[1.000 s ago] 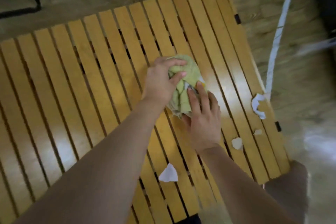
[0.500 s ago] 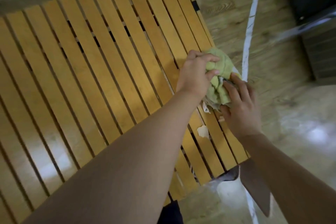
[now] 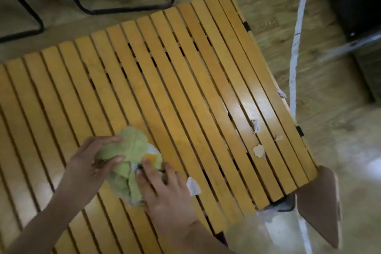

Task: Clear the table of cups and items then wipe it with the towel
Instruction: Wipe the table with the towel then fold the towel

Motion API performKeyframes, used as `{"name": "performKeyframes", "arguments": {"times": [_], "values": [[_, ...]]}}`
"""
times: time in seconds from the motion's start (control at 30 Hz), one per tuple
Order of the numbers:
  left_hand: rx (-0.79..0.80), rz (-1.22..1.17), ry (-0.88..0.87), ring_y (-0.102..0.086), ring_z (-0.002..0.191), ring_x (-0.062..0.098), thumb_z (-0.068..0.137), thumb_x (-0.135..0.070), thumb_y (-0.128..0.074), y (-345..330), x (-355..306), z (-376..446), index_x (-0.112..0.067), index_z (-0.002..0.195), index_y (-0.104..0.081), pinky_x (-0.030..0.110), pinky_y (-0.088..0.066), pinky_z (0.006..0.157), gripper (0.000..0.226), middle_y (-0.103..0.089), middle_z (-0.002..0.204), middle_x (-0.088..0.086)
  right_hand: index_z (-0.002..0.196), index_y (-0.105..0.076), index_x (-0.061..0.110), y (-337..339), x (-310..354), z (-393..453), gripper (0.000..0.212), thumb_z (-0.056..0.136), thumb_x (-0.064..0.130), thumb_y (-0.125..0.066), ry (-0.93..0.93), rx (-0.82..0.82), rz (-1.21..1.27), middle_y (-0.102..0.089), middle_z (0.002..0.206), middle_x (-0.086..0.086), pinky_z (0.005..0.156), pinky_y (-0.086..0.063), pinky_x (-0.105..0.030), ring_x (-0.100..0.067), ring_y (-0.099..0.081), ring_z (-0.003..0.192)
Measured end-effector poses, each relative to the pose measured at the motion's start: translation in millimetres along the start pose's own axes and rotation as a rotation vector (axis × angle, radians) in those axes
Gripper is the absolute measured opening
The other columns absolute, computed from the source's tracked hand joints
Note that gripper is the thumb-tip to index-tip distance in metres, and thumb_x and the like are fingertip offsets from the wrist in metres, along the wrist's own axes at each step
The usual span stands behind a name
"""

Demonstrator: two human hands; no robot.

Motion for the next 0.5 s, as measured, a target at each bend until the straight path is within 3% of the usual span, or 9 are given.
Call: {"name": "performKeyframes", "arguments": {"times": [0.13,0.3,0.43,0.5], "values": [[0.051,-0.062,0.027,-0.049,0.118,-0.007,0.084,-0.041,-0.065,-14,41,-33,-0.052,0.12,-0.057,0.021,-0.053,0.082,0.039,-0.047,0.127,-0.028,0.132,-0.063,0.027,-47,29,-21,0.042,0.093,0.03,-0.051,-0.114,0.075,0.011,-0.053,0.146,0.004,0.072,-0.057,-0.038,-0.033,-0.067,0.111],[0.059,-0.101,-0.041,-0.046,0.121,-0.011,0.089,-0.04,-0.063,-20,24,-27,-0.058,0.12,-0.052,0.007,-0.043,0.089,0.038,-0.044,0.127,-0.033,0.136,-0.06,0.025,-52,25,-29,0.051,0.089,0.028,-0.043,-0.211,0.137,-0.065,-0.051,0.148,0.003,0.078,-0.058,-0.039,-0.036,-0.065,0.114],[0.141,-0.124,-0.053,-0.049,0.12,0.002,0.086,-0.04,-0.066,-30,13,-29,-0.055,0.119,-0.052,0.029,-0.05,0.096,0.039,-0.045,0.126,-0.028,0.133,-0.063,0.025,-48,16,-45,0.052,0.085,0.024,-0.042,-0.245,0.146,-0.094,-0.053,0.146,0.005,0.079,-0.06,-0.04,-0.035,-0.066,0.113],[0.206,-0.104,-0.06,-0.045,0.122,0.001,0.084,-0.036,-0.072,-43,7,-37,-0.055,0.122,-0.048,0.032,-0.051,0.1,0.049,-0.041,0.129,-0.027,0.133,-0.063,0.026,-51,8,-59,0.053,0.085,0.024,-0.041,-0.24,0.162,-0.115,-0.053,0.146,0.004,0.077,-0.06,-0.04,-0.035,-0.066,0.113]]}}
Point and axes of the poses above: each hand's wrist, its own z-axis towards the middle knuckle, its own y-axis out of the back of the hand, x = y × z, the point moved 10 cm from there along z, towards the middle knuckle
